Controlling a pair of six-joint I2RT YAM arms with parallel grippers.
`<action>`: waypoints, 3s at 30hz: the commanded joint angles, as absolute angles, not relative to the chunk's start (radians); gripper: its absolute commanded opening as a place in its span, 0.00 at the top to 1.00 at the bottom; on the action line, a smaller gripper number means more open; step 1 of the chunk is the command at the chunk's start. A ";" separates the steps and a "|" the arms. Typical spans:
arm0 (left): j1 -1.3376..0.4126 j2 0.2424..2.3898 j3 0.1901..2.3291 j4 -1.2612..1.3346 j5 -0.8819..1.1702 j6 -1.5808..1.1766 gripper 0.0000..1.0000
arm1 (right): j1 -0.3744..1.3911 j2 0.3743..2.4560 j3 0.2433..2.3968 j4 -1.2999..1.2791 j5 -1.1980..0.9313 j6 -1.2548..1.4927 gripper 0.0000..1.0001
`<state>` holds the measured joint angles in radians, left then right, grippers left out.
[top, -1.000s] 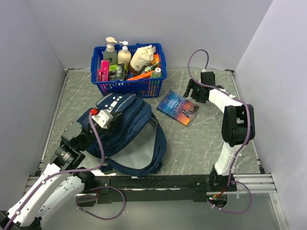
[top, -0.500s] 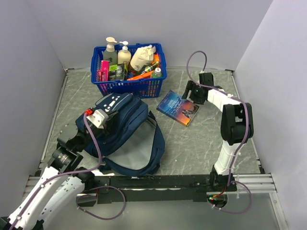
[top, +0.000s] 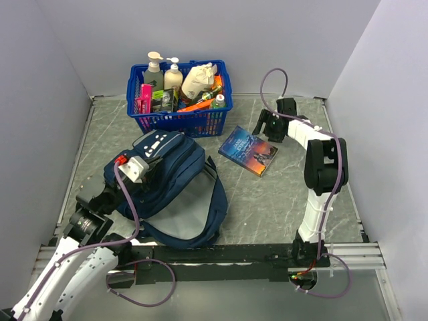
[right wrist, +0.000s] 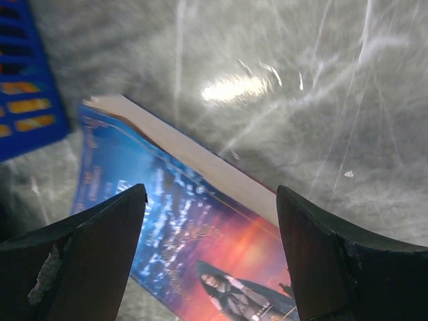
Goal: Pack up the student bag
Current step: Pick up the book from the center of the board.
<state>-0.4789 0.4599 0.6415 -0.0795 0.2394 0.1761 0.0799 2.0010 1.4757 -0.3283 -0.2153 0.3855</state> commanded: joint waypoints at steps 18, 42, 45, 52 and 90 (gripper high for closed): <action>-0.462 0.425 0.670 0.031 0.247 0.221 0.99 | 0.198 1.571 0.841 -0.095 -0.339 0.572 0.35; -0.459 0.434 0.672 0.026 0.267 0.219 0.99 | 0.244 1.595 0.960 -0.003 -0.388 0.741 0.46; -0.459 0.431 0.670 0.026 0.267 0.221 0.99 | 0.256 1.601 0.960 0.057 -0.429 0.781 0.46; -0.459 0.426 0.660 0.028 0.275 0.227 0.99 | 0.288 1.629 0.954 0.191 -0.508 0.883 0.45; -0.460 0.433 0.690 0.017 0.308 0.215 0.99 | 0.328 1.781 0.822 0.273 -0.382 1.078 0.56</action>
